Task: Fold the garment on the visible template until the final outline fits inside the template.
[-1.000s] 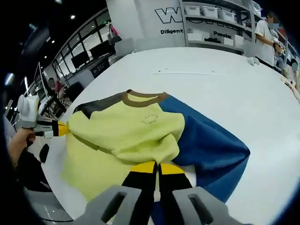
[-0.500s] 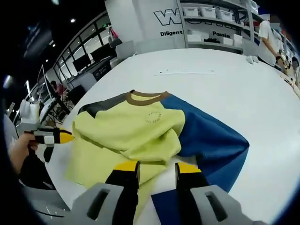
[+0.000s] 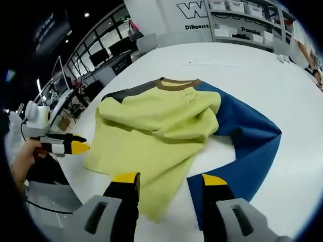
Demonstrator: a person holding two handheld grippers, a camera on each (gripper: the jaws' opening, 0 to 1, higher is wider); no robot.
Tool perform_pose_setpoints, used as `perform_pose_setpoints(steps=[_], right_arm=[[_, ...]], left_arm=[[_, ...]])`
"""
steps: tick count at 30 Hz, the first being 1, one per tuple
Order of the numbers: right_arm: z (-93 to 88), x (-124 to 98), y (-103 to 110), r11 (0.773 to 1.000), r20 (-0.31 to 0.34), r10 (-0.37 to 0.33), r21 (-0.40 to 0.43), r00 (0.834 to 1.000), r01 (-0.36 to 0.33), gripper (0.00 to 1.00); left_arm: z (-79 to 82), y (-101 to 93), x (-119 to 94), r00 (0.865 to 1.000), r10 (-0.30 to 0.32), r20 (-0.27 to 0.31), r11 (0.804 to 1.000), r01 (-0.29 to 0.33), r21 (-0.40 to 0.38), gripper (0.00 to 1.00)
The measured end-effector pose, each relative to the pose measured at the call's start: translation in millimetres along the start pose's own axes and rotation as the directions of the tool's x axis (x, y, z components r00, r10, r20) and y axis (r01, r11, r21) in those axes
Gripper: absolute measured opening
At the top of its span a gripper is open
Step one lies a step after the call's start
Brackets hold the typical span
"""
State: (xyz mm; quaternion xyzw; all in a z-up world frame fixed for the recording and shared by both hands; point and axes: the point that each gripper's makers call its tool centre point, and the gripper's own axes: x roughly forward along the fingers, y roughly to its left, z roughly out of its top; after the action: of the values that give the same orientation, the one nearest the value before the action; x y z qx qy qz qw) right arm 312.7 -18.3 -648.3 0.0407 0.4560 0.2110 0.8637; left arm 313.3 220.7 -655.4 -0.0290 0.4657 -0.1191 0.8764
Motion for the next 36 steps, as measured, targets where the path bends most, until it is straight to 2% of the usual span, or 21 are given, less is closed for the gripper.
perform_pose_setpoints(steps=[4,13,14,15,19,22,26,29,31,36], right_arm=[[-12.7,0,5,1.0,-0.03,0.013,-0.013,0.999,-0.014,0.44],[-41.1,3,14,1.0,-0.073,0.003,-0.004,0.997,-0.003,0.4],[-33.1,5,11,1.0,-0.025,-0.017,-0.025,1.0,0.017,0.39],[-39.1,2,13,1.0,-0.059,-0.018,-0.023,0.998,0.017,0.38],[-40.0,1,12,0.998,-0.057,-0.046,-0.041,0.997,0.044,0.31],[-44.4,-1,13,0.998,-0.06,-0.06,-0.039,0.996,0.058,0.24],[-51.3,-2,15,0.996,-0.067,-0.083,-0.049,0.994,0.08,0.14],[-53.4,-1,16,0.994,-0.065,-0.094,-0.057,0.993,0.091,0.06],[-53.0,0,14,0.993,-0.058,-0.108,-0.05,0.992,0.105,0.03],[-53.8,2,12,0.994,-0.059,-0.107,-0.04,0.992,0.105,0.0]], left_arm=[[-14.2,-3.3,0,1.0,0.004,-0.031,1.0,-0.004,0.018,0.42],[-27.7,-9.1,-1,0.999,0.021,-0.049,1.0,-0.02,0.022,0.41],[-27.8,-9.0,-2,0.998,0.023,-0.05,1.0,-0.022,0.018,0.4],[-28.4,-9.3,-2,0.998,0.024,-0.053,1.0,-0.023,0.012,0.39],[-32.1,-12.7,-4,0.998,0.035,-0.058,0.999,-0.034,0.017,0.32],[-36.2,-14.0,-5,0.997,0.057,-0.061,0.998,-0.055,0.032,0.31],[-39.0,-13.1,-7,0.996,0.075,-0.057,0.997,-0.075,0.003,0.27],[-40.5,-8.0,-8,0.992,0.11,-0.063,0.994,-0.11,0.0,0.2],[-42.2,-5.9,-8,0.99,0.125,-0.072,0.992,-0.124,0.014,0.13],[-42.1,-6.8,-6,0.991,0.11,-0.072,0.994,-0.109,0.02,0.07]])
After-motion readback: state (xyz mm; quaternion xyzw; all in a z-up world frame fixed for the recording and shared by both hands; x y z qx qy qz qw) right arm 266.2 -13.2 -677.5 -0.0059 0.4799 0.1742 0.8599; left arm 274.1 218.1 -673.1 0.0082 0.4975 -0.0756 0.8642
